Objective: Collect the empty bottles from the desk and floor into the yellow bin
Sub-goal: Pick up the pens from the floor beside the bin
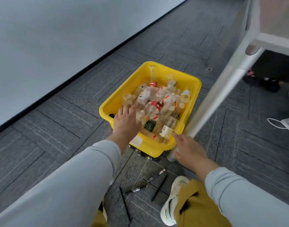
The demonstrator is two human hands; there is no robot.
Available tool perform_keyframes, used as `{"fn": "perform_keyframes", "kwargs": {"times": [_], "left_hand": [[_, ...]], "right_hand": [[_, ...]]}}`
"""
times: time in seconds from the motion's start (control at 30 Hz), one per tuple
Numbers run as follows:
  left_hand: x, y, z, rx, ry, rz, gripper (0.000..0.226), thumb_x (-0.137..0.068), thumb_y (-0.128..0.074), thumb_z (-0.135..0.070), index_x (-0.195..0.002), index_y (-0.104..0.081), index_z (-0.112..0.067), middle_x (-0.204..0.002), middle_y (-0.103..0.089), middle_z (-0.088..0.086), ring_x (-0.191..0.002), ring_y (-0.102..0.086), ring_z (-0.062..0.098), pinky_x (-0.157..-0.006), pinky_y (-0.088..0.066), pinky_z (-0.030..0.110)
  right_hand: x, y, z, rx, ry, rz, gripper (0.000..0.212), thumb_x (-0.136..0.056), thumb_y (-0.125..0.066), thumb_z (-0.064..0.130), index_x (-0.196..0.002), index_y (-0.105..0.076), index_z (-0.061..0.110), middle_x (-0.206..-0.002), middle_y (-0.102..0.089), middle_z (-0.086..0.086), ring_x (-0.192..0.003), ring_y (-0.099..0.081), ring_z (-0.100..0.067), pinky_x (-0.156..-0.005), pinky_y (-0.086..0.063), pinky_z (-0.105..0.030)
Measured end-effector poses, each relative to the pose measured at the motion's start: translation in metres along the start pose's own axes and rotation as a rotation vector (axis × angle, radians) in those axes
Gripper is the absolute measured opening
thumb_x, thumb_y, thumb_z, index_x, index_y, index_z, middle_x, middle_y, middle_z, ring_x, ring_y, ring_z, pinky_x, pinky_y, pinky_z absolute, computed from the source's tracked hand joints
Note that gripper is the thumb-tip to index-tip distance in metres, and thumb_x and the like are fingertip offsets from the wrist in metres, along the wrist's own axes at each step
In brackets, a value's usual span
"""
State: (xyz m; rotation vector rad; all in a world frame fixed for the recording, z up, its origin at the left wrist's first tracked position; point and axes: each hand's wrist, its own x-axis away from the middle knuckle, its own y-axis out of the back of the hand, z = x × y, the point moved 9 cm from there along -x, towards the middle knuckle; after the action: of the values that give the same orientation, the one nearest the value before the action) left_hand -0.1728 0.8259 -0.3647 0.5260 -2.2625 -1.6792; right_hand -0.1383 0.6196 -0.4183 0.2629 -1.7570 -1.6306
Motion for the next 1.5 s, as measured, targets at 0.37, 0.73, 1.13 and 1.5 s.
{"fn": "perform_keyframes", "kwargs": {"times": [0.37, 0.73, 1.13, 1.5], "left_hand": [[0.13, -0.15, 0.105, -0.01, 0.174, 0.346, 0.039, -0.091, -0.049, -0.028, -0.128, -0.044, -0.014, -0.127, -0.043, 0.009, -0.121, -0.043, 0.029, -0.097, -0.039, 0.038], [0.181, -0.296, 0.152, -0.02, 0.234, 0.681, 0.037, -0.094, -0.044, -0.026, -0.129, -0.042, -0.015, -0.132, -0.044, 0.009, -0.117, -0.049, 0.031, -0.094, -0.043, 0.041], [0.201, -0.399, 0.186, 0.023, 0.427, 0.802, 0.032, -0.093, -0.046, -0.023, -0.121, -0.05, -0.009, -0.118, -0.059, 0.014, -0.107, -0.057, 0.034, -0.083, -0.047, 0.038], [0.202, -0.44, 0.206, 0.057, 0.573, 0.74, 0.029, -0.087, -0.061, -0.036, -0.09, -0.066, -0.008, -0.084, -0.068, 0.008, -0.08, -0.064, 0.024, -0.062, -0.047, 0.031]], "right_hand": [[0.031, -0.129, 0.034, -0.028, 0.062, 0.097, 0.051, -0.097, -0.042, 0.028, -0.143, -0.023, 0.018, -0.14, -0.038, -0.004, -0.125, -0.038, -0.025, -0.093, -0.043, -0.036], [0.025, -0.286, 0.035, -0.079, -0.046, 0.336, 0.036, -0.095, -0.044, 0.016, -0.13, -0.039, 0.014, -0.129, -0.05, -0.008, -0.119, -0.046, -0.027, -0.085, -0.043, -0.034], [-0.048, -0.384, 0.016, -0.163, -0.181, 0.309, 0.024, -0.096, -0.047, 0.015, -0.119, -0.048, 0.006, -0.121, -0.055, -0.017, -0.109, -0.057, -0.036, -0.081, -0.047, -0.039], [-0.08, -0.417, -0.011, -0.362, -0.485, 0.232, 0.059, -0.089, -0.059, 0.006, -0.136, -0.024, 0.0, -0.135, -0.039, -0.027, -0.113, -0.053, -0.041, -0.086, -0.045, -0.04]]}}
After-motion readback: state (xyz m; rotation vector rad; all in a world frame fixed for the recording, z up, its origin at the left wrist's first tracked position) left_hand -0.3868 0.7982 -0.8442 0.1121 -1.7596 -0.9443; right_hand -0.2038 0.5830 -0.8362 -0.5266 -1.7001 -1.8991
